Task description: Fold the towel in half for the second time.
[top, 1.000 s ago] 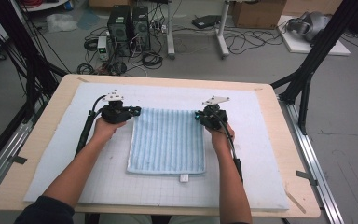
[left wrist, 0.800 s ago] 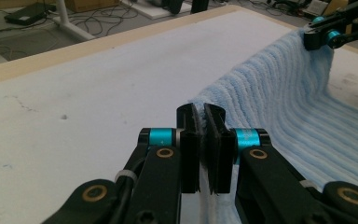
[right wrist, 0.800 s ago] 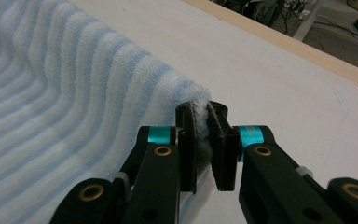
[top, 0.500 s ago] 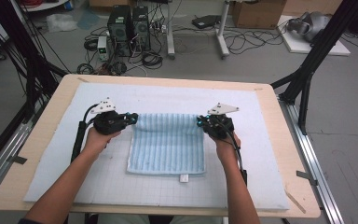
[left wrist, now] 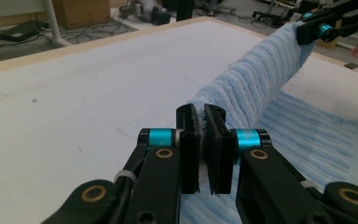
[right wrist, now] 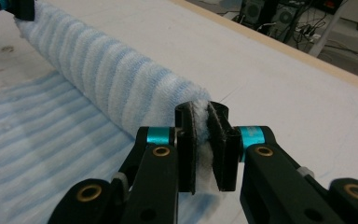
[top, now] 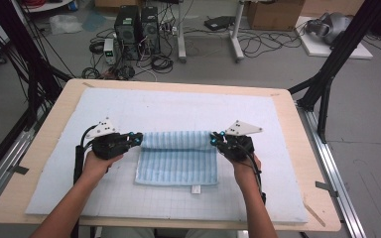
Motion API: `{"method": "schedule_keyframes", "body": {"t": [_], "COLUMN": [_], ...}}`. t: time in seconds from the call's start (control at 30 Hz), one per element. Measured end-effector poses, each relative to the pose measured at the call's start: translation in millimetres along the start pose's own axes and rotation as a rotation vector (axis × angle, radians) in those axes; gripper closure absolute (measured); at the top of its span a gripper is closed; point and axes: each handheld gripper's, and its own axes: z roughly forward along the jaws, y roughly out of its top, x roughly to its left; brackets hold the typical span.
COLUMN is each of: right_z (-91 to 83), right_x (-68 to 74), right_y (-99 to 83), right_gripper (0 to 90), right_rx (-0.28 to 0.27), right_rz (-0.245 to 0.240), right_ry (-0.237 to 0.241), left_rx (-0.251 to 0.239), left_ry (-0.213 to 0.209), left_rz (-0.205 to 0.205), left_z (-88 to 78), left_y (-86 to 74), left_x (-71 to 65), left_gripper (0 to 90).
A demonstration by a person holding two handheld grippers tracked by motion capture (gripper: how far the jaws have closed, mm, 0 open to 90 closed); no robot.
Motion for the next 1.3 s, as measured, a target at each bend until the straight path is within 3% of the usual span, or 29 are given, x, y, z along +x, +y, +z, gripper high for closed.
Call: {"method": "schedule_keyframes", "body": {"t": [0.27,0.63,1.3], "right_z": [-12.8,-26.4,-28.6], "right_x": [20.1,35.8,45.1], "right_y": [-25.6,-43.0,-57.2], "right_gripper": [81.9,80.8,80.7], "right_rx": [-0.007,-0.020,0.035], "right_rz": [0.003,0.002,-0.017], "right_ry": [0.018,0.022,0.043], "left_rx": [0.006,0.012,0.070], "left_ry": [-0.023,-0.046,-0.065], "left_rz": [0.005,0.024,0.021], "left_z": [-11.5,-22.5,-25.2], "left_y": [-18.1,-29.1,-41.3], "left_x": [-17.6,-32.7,-41.7], "left_gripper": [84.1,83.9,83.0]}}
